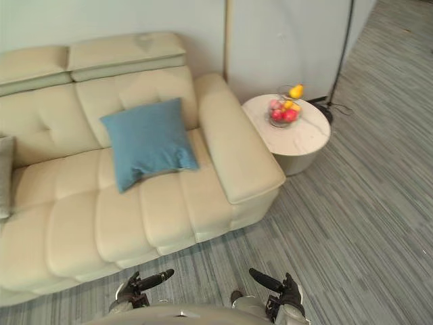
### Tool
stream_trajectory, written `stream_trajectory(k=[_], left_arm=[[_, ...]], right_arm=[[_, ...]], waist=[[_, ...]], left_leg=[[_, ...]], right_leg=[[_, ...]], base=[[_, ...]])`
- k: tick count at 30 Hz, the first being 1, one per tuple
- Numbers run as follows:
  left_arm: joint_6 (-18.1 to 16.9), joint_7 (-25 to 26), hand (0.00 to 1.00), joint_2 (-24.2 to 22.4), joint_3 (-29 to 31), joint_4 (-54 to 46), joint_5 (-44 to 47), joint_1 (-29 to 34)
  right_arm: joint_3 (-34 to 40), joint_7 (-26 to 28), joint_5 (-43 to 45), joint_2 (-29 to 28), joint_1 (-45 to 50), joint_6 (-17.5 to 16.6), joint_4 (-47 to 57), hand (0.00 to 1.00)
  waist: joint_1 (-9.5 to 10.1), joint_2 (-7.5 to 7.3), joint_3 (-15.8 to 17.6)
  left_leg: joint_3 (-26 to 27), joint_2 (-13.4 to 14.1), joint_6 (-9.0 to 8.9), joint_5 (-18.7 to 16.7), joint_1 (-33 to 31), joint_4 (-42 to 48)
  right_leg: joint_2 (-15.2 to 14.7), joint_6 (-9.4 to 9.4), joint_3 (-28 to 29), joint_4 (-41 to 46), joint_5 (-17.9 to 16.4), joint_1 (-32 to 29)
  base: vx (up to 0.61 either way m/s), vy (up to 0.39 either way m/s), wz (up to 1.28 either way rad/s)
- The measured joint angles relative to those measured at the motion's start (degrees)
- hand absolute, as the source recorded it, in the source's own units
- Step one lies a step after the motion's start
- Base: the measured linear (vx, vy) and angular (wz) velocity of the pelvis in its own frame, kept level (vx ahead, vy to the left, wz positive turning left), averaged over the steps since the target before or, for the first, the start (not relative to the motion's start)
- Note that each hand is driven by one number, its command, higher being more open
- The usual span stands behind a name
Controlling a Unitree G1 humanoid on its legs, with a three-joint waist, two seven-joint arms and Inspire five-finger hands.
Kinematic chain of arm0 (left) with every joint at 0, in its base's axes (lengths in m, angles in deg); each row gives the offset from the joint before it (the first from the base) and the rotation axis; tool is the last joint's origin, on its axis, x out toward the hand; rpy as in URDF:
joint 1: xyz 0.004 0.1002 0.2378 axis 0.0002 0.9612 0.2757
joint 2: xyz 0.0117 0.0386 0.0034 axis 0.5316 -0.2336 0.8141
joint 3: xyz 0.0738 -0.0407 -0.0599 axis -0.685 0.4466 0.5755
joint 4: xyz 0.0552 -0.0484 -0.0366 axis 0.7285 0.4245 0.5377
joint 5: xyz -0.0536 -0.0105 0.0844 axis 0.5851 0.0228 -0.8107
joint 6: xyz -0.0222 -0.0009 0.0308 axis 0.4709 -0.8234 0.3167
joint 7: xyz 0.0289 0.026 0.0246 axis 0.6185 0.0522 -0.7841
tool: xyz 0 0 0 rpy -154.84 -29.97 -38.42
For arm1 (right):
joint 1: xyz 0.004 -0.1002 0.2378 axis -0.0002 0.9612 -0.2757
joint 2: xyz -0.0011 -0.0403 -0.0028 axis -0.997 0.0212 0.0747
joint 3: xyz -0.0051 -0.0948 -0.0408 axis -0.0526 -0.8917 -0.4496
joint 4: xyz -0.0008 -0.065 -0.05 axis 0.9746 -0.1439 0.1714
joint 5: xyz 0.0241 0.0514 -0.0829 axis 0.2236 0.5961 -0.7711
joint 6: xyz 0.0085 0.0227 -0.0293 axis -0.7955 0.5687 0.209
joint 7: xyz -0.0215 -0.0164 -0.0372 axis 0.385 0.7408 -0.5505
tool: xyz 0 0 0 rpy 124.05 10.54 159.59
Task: Pick up cushions and gather them together orderly.
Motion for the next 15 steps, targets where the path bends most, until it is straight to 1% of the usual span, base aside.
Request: stream_trajectory(k=[1,2,3,4,5,6,7,8,9,10,11,12,13,14,15], left_arm=[[0.0,0.1,1.0,0.1,-0.1,0.0,-0.3,0.0],[0.0,0.1,1.0,0.0,-0.1,0.1,-0.4,0.0],[0.1,0.2,1.0,0.4,-0.2,0.2,-0.4,0.0],[0.2,0.1,1.0,0.8,-0.8,0.2,-0.4,0.0],[0.4,0.2,1.0,1.1,-2.4,0.3,-0.4,0.4],[0.5,0.1,1.0,1.3,-3.3,0.3,-0.4,0.4],[0.5,0.1,1.0,1.3,-3.4,0.3,-0.4,0.4],[0.5,0.1,1.0,1.2,-3.6,0.3,-0.4,-0.1],[0.5,0.1,1.0,1.3,-3.9,0.3,-0.4,-0.4],[0.6,0.1,1.0,1.7,-4.7,0.4,-0.4,-0.6],[0.6,-0.1,1.0,1.6,-5.7,1.0,-0.4,-0.4],[0.7,-0.2,1.0,1.4,-5.9,1.6,-0.4,-0.3],[1.0,-0.5,1.0,1.0,-5.7,1.8,-0.4,-0.5],[1.0,-0.6,1.0,1.0,-5.7,1.8,-0.4,-0.5],[0.6,-0.7,1.0,1.1,-5.9,1.7,-0.7,-0.5]], right_arm=[[-0.1,0.0,0.0,0.1,-1.0,0.0,-0.1,1.0],[0.0,0.0,0.0,0.1,-1.6,0.1,-0.2,1.0],[-0.1,0.0,0.0,0.1,-2.5,0.1,-1.1,1.0],[-0.2,0.0,0.0,0.2,-2.9,0.2,-1.5,1.0],[-1.3,0.0,-0.1,1.5,-3.1,0.3,-2.4,1.0],[-1.9,0.0,-0.1,2.5,-3.2,0.4,-2.9,1.0],[-1.9,0.0,0.0,2.6,-3.2,0.5,-2.9,1.0],[-1.9,0.0,-0.1,3.7,-3.6,0.4,-3.4,1.0],[-1.8,-0.1,0.0,4.0,-3.9,0.4,-3.5,1.0],[-1.7,-0.2,-0.1,4.5,-4.3,0.4,-3.5,1.0],[-2.0,-0.2,-0.2,5.0,-4.7,0.4,-3.7,1.0],[-2.2,-0.2,-0.2,5.1,-4.7,0.2,-3.8,1.0],[-2.2,-0.2,0.0,5.0,-4.6,0.1,-4.4,1.0],[-2.2,-0.2,0.0,5.1,-4.6,0.1,-4.7,1.0],[-2.2,-0.2,-0.1,5.3,-4.5,0.1,-5.0,1.0]], waist=[[0.04,0.46,0.3],[0.07,0.61,0.5],[0.34,0.37,0.4],[0.36,0.15,0.5],[0.12,0.72,0.7],[0.08,1.55,0.8],[0.07,1.74,0.8],[-0.24,2.26,1.0],[-0.42,2.56,1.2],[-0.92,2.9,1.5],[-0.86,3.02,1.8],[-0.92,2.92,1.8],[-1.17,2.95,1.9],[-1.19,3.01,1.9],[-1.24,3.16,2.3]], left_leg=[[2.8,0.3,-0.61,-0.4,0.5,-1.2],[6.5,0.4,-1.42,-0.7,1.7,-2.8],[9.9,0.8,-2.48,-0.4,2.5,-3.4],[11.9,0.6,-2.73,-0.2,3.1,-3.3],[13.4,0.2,-2.93,0.0,4.4,-3.2],[13.6,0.7,-2.89,0.1,4.9,-3.3],[13.6,0.8,-2.86,0.1,5.0,-3.3],[14.3,1.4,-2.23,0.8,5.3,-3.7],[14.4,1.5,-2.37,1.5,5.5,-4.1],[14.5,1.6,-2.28,2.6,5.7,-4.6],[14.7,1.7,-1.6,4.6,6.6,-4.1],[14.6,2.1,-0.89,5.8,7.2,-2.7],[13.5,5.3,-0.41,6.3,6.3,5.4],[12.8,6.7,-0.12,6.5,5.7,8.5],[9.0,9.9,2.16,5.5,3.5,17.7]], right_leg=[[-0.4,-1.64,-2.6,0.1,-0.2,-2.0],[-2.2,-3.7,-10.1,1.3,0.2,-4.5],[-4.0,-4.57,-16.9,3.9,0.7,-7.5],[-5.9,-5.01,-23.2,5.7,0.4,-9.1],[-10.3,-6.03,-36.0,8.1,0.5,-10.0],[-12.2,-6.33,-43.0,9.2,0.1,-10.0],[-12.5,-6.5,-44.3,9.5,-0.1,-9.9],[-14.4,-7.17,-52.6,11.8,-1.8,-10.0],[-14.2,-7.16,-53.3,12.8,-2.2,-10.7],[-13.3,-7.25,-52.1,13.6,-2.8,-11.4],[-12.0,-7.72,-49.9,14.0,-3.5,-11.8],[-11.3,-7.94,-48.3,14.3,-4.1,-11.7],[-9.5,-7.52,-46.0,13.7,-5.3,-10.7],[-9.1,-7.56,-45.5,13.2,-5.5,-10.1],[-6.9,-8.07,-44.5,11.0,-5.8,-7.5]], base=[[-0.11,0.077,-1.42],[-0.1,0.079,-1.66],[-0.05,0.046,-1.62],[0.03,-0.001,-1.7],[0.1,-0.045,-1.43],[0.13,-0.06,-1.05],[0.18,-0.124,-0.82],[0.18,-0.175,-0.65],[0.17,-0.192,-0.77],[0.14,-0.217,-0.82],[0.1,-0.19,-0.91],[0.13,-0.331,-1.16],[0.11,-0.349,-0.83],[0.08,-0.297,-0.84],[0.06,-0.232,-0.67]])
